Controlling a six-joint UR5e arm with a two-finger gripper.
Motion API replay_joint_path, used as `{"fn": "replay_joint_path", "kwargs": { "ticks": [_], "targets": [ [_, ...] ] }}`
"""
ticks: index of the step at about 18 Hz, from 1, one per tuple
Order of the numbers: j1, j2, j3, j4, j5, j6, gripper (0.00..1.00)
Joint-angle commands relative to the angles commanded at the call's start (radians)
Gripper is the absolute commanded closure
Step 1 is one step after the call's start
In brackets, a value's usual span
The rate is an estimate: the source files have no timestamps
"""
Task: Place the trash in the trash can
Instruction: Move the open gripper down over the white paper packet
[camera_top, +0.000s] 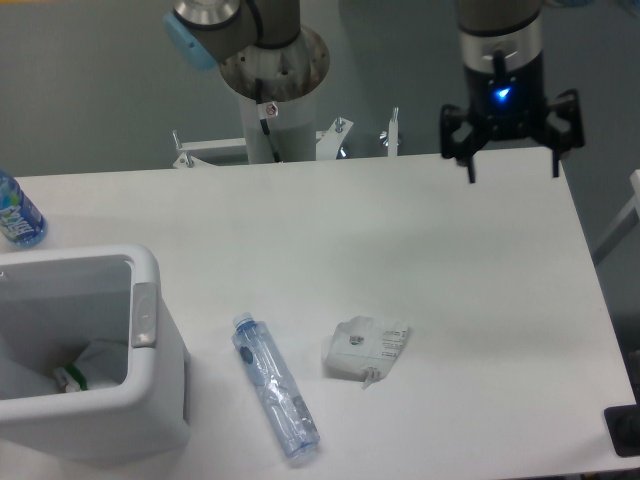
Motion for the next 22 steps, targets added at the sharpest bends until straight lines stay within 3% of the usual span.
{"fn": "replay_joint_path", "kwargs": {
  "ticks": [9, 13, 14, 22],
  "targets": [
    [-0.024, -0.031, -0.054, 0.049, -0.009, -0.012, 0.0],
    [-0.084, -0.048, -0.175, 0.227, -0.009, -0.079, 0.0],
    [-0.1, -0.069, -0.187, 0.248, -0.009, -0.089, 0.0],
    [-0.207, -0.241, -0.198, 0.258, -0.008, -0.083, 0.0]
  ]
}}
